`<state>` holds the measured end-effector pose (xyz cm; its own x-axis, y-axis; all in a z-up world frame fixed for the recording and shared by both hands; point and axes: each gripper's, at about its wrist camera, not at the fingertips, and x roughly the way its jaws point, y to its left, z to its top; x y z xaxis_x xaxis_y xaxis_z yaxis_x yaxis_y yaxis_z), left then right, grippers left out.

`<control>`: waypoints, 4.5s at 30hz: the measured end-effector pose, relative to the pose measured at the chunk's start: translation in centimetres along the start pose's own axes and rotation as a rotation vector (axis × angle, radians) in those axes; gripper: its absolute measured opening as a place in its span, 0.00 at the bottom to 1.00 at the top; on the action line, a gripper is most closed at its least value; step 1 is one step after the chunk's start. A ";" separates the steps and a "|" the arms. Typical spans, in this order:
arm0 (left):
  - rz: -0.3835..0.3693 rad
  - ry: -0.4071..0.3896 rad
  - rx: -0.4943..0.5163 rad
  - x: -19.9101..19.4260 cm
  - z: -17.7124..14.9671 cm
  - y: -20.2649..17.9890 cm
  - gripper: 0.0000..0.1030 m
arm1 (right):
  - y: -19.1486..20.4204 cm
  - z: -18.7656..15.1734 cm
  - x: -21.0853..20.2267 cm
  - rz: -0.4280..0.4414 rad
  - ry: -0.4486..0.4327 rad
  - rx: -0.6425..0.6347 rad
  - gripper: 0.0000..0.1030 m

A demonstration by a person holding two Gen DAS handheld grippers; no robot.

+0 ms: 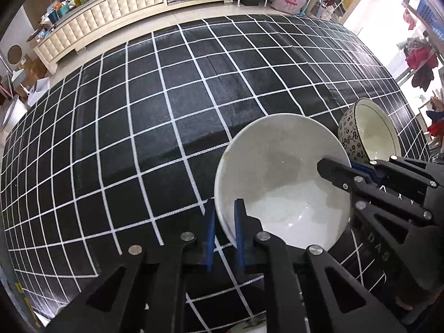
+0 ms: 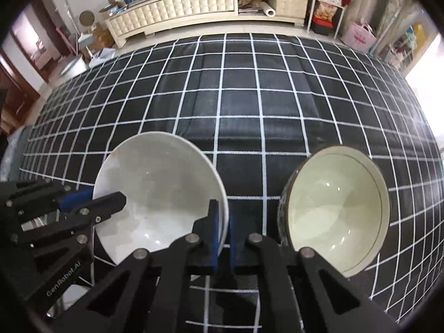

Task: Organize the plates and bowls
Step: 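Lift the cream bowl and lower it into the white bowl, then open the left tool and release the cream bowl, then reach the left tool to the floral bowl and grasp its rim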

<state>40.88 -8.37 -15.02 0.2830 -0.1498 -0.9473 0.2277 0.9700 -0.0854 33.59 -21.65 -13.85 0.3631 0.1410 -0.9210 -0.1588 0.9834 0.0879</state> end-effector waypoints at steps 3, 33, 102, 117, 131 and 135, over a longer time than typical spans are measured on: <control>-0.016 -0.010 -0.020 -1.2 -0.5 0.4 0.08 | 0.5 -0.5 -0.9 -0.002 -0.006 0.004 0.08; 0.021 -0.124 -0.050 -12.5 -12.0 0.6 0.06 | 6.0 -6.6 -8.8 0.041 -0.046 0.015 0.08; -0.052 -0.264 -0.025 -17.5 -10.2 -3.5 0.46 | -0.4 -7.3 -16.2 0.000 -0.218 0.155 0.53; -0.019 -0.188 0.048 -13.9 -3.1 -8.9 0.46 | -7.5 -3.4 -13.2 -0.045 -0.079 0.233 0.57; -0.045 -0.055 0.055 -7.7 3.6 -12.1 0.46 | -12.8 -0.9 -8.3 0.007 0.015 0.298 0.57; -0.035 -0.020 0.075 -5.6 5.0 -12.9 0.46 | -13.9 -0.3 -7.0 0.019 0.037 0.312 0.57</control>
<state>41.04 -21.04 -7.08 0.2921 -0.1884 -0.9377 0.3068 0.9471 -0.0947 32.98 -36.37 -8.69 0.3286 0.1611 -0.9306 0.1261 0.9690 0.2123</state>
